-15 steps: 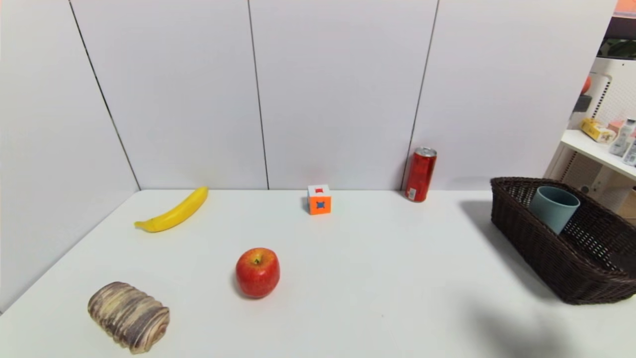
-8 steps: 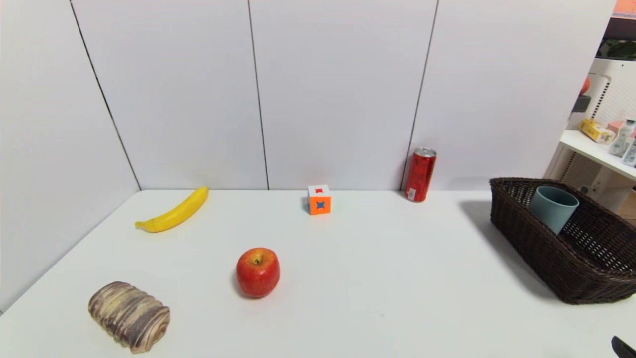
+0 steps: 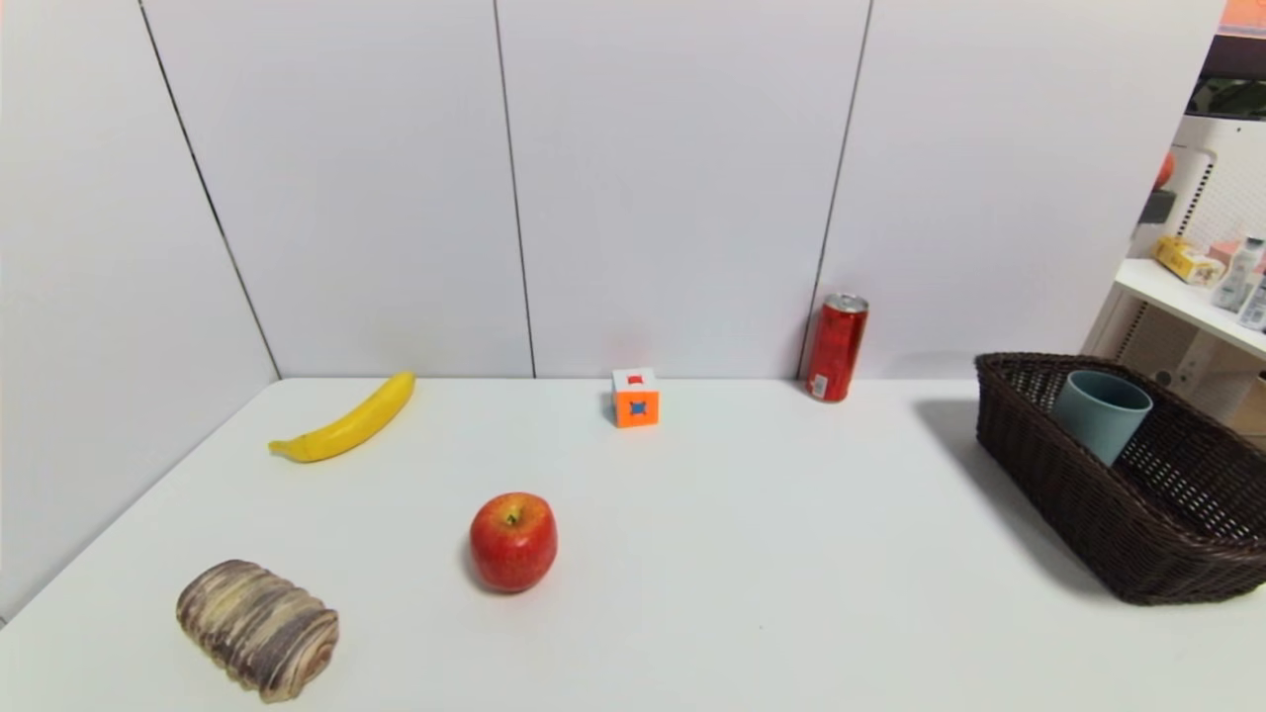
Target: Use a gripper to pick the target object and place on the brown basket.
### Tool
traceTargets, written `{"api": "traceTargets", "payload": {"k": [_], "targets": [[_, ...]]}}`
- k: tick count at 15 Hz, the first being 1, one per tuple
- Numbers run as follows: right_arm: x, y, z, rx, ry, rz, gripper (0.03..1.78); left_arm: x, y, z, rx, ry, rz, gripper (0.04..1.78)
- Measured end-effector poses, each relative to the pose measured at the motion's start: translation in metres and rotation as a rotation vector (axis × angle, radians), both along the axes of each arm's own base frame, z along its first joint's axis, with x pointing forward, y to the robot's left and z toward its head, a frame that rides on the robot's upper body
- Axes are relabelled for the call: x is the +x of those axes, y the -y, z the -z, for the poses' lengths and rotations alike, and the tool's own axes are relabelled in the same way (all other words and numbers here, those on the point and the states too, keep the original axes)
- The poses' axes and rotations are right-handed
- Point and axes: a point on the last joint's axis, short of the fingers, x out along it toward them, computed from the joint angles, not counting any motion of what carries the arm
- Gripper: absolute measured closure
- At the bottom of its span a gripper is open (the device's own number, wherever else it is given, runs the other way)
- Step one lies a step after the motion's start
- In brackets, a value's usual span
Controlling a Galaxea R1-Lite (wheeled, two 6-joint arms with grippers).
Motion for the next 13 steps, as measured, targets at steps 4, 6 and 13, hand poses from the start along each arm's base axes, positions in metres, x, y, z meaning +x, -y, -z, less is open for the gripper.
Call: {"api": "traceTargets", "payload": {"k": [4, 6, 13], "targets": [[-0.0030, 0.0000, 0.0018, 0.018, 0.039, 0.005, 0.12, 0.0000, 0.0000, 0.0000, 0.000, 0.000, 0.000, 0.13], [-0.0034, 0.0001, 0.0019, 0.017, 0.046, 0.004, 0.12, 0.0000, 0.0000, -0.0001, 0.000, 0.001, 0.000, 0.13], [-0.0034, 0.0000, 0.0023, 0.006, 0.044, 0.002, 0.12, 0.0000, 0.0000, 0.0000, 0.000, 0.000, 0.000, 0.13]]}}
